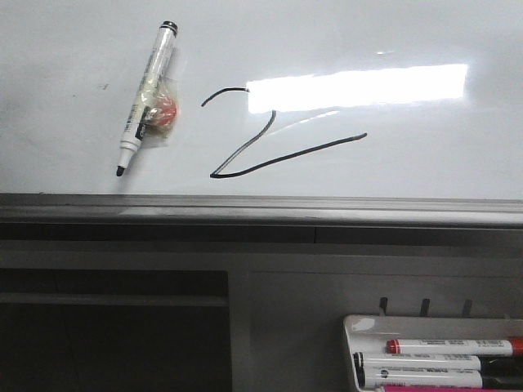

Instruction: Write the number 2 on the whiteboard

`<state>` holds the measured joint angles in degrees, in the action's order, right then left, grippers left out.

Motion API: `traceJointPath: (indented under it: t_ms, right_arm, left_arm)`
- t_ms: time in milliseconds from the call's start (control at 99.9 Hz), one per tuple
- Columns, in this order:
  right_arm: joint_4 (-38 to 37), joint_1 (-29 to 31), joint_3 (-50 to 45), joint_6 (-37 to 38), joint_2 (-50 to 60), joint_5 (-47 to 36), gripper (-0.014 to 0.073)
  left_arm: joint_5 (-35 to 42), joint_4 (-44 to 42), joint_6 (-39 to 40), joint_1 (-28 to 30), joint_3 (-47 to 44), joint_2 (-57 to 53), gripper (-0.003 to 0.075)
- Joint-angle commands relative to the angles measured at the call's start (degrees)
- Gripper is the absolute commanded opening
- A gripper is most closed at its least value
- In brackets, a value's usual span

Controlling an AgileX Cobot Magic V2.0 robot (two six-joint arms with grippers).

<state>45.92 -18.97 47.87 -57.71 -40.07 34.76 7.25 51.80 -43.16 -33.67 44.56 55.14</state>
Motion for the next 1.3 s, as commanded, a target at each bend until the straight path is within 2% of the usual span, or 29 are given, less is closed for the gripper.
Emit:
traceJointPath:
  t_ms: [0, 140, 310, 501, 611, 801, 1292]
  right_arm:
    - [1.0, 0.5, -0.8, -0.1, 4.0, -5.0, -0.0068]
    - [-2.1, 0.5, -11.1, -0.1, 15.2, -13.4, -0.0068]
    - [-2.1, 0.5, -27.3, -0.1, 30.0, -23.8, -0.0068]
    - [0.1, 0.5, -37.4, -0.1, 42.0, -23.0, -0.0068]
    - [1.7, 0.5, -37.9, -0.1, 40.6, -22.8, -0.0068]
    - [3.3, 0.5, -37.8, -0.1, 40.6, -28.0, -0.0068]
    - [3.3, 0.5, -37.8, -0.1, 40.6, -28.0, -0.0068]
  left_arm:
    - [0.9, -0.9, -0.1, 0.0, -0.2, -7.0, 0.0262]
    - [-1.9, -0.9, -0.1, 0.0, -8.0, -20.4, -0.0025]
    - [-5.6, -1.8, -0.1, 0.0, -19.2, -34.9, -0.002]
    - [-5.6, -1.8, -0.1, 0.0, -27.7, -45.5, -0.002]
    - [-5.6, -1.8, -0.1, 0.0, -30.1, -48.6, -0.002]
    - [-5.5, -1.8, -0.1, 0.0, -32.5, -48.9, -0.002]
    - [-5.3, -1.8, -0.1, 0.0, -35.8, -49.1, -0.002]
